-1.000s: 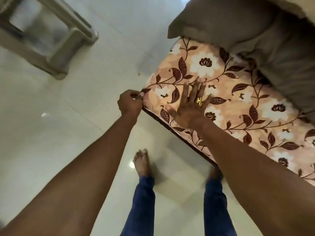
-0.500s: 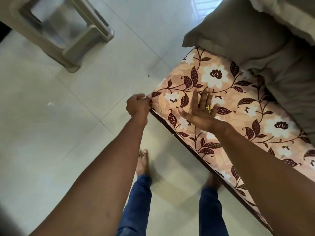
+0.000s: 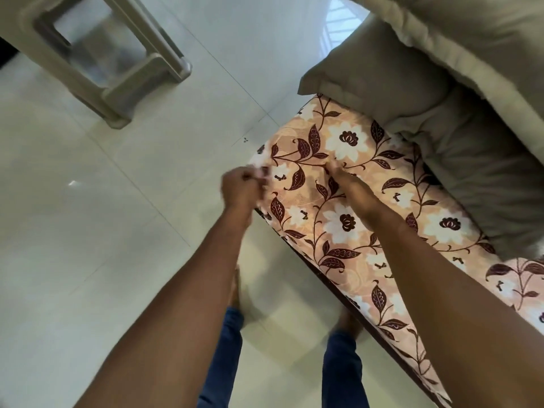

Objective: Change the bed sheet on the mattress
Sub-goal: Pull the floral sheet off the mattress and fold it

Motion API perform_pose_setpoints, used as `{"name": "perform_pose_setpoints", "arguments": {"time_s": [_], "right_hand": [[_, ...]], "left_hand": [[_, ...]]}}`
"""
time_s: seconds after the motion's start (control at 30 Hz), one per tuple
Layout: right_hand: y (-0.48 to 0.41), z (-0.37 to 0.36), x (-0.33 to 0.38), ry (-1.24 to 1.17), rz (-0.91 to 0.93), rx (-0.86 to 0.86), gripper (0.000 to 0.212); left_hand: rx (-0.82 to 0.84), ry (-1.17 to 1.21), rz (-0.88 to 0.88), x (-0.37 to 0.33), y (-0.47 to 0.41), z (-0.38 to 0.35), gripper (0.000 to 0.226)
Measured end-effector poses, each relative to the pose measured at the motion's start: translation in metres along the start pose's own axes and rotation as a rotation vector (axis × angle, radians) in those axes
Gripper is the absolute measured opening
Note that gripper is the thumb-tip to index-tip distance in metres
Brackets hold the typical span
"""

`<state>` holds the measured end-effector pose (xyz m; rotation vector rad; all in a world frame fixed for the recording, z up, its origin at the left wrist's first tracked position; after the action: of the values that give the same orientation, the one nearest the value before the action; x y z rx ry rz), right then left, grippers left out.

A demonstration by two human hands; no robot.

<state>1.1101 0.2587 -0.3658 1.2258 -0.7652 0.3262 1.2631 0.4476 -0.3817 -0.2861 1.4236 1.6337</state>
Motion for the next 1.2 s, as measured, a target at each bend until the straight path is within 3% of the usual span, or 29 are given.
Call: {"name": "perform_pose_setpoints", "arguments": {"time_s": [0.07, 0.13, 0.2, 0.27, 0.37, 0.43, 0.63, 0.73, 0.87, 1.0, 1.2], "right_hand": [[0.001, 0.003, 0.009, -0.101, 0.036, 0.071, 0.105], [0.003, 0.011, 0.012, -0.278, 0.005, 0.074, 0.108], [0.006, 0.020, 0.005, -0.414, -0.042, 0.021, 0.102], [0.008, 0.023, 0.000, -0.430, -0.058, 0.002, 0.092], [0.006, 0.019, -0.003, -0.390, -0.042, 0.007, 0.086], [0.003, 0.021, -0.005, -0.403, -0.027, 0.015, 0.086], [0.009, 0.032, -0.024, -0.480, 0.017, -0.048, 0.085], [0.026, 0.057, -0.038, -0.522, 0.022, -0.277, 0.082], [0.071, 0.108, -0.071, -0.689, -0.014, -0.594, 0.073], [0.108, 0.132, -0.107, -0.607, -0.108, -0.598, 0.071], [0.150, 0.113, -0.076, -0.088, -0.228, -0.482, 0.074]], "left_hand": [[0.314, -0.056, -0.063, -0.013, 0.039, -0.050, 0.025], [0.435, -0.235, -0.171, -0.022, 0.071, -0.089, 0.016], [0.352, -0.313, -0.189, -0.020, 0.078, -0.102, 0.011], [0.151, -0.295, -0.162, -0.014, 0.066, -0.084, 0.010], [-0.261, -0.478, -0.169, 0.001, 0.044, -0.035, 0.055], [-0.260, -0.508, -0.111, 0.008, 0.034, -0.023, 0.067], [-0.317, -0.714, -0.243, -0.001, 0.027, -0.037, 0.015], [-0.113, -0.620, -0.307, -0.001, 0.062, -0.096, 0.008], [0.481, -0.611, -0.484, -0.006, 0.153, -0.220, 0.011], [0.534, -0.577, -0.444, -0.027, 0.172, -0.250, 0.026], [0.536, -0.830, -0.339, -0.019, 0.156, -0.168, 0.038]]}}
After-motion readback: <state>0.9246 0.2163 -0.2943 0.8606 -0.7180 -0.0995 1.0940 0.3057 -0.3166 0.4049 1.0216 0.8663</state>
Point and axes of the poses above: each hand's wrist, its own y-axis away from the middle knuckle, its own z-axis out of the back of the hand, x = y × z, the point moved 4 cm from there along -y, towards the middle knuckle, and after that the axes turned 3 degrees about z, right-handed, at the moved point
